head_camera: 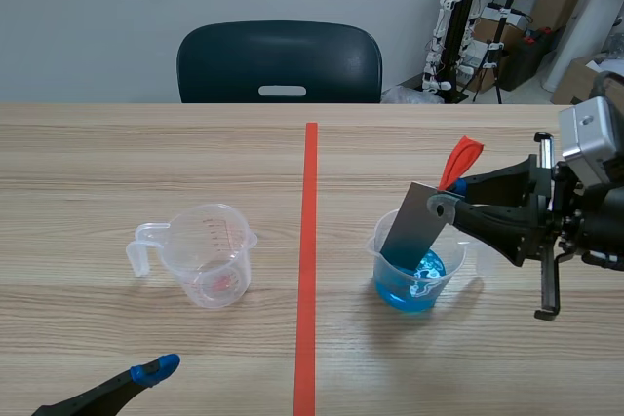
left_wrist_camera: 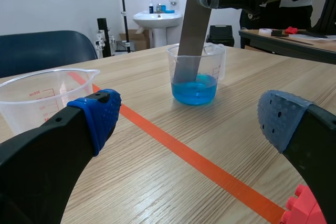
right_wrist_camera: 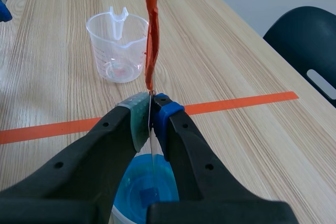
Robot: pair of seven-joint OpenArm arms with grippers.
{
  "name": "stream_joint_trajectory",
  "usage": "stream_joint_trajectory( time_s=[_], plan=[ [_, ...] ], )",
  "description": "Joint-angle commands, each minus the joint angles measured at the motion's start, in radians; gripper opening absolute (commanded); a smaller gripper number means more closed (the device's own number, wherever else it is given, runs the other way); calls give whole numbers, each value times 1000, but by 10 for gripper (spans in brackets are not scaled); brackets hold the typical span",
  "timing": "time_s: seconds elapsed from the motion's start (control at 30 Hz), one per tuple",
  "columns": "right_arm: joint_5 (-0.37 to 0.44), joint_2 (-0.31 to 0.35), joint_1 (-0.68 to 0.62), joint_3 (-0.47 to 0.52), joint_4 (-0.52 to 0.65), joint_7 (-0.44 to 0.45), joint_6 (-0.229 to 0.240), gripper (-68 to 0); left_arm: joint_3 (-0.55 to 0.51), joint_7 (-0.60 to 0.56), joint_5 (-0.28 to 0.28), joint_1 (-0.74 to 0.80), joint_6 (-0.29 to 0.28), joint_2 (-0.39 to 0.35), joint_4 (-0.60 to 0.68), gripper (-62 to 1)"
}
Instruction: Do the redox reaction experiment. hold the plate still in the solution
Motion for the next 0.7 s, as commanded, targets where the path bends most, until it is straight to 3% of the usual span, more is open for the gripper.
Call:
stream_joint_trajectory(
  time_s=[0.0,0.67],
  plan=[
    [15,4,14,0,7,7,0,-669,-3,-46,-3,8,-2,-3,15,-56],
    [27,6,-3,0,7,-27,12,-669,-3,-46,-3,8,-2,-3,15,-56]
  ],
)
